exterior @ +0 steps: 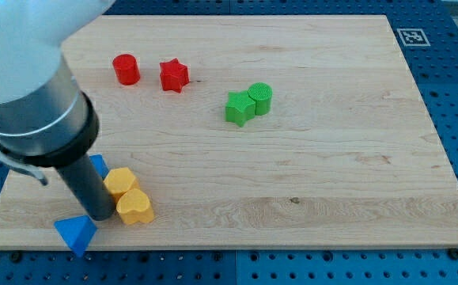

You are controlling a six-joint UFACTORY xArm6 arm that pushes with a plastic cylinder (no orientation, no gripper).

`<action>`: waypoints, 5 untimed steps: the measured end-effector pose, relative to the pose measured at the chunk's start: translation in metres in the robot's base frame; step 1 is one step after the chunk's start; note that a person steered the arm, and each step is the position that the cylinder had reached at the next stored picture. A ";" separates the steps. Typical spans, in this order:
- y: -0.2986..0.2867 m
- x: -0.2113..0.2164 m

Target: Push yellow heart from bottom left to bottom center

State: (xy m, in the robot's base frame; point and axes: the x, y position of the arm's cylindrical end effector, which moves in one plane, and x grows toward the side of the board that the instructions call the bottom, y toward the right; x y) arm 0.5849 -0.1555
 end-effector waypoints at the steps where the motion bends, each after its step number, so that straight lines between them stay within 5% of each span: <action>1: 0.017 0.000; 5: 0.080 0.014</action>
State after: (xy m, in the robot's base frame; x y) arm 0.5991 -0.0751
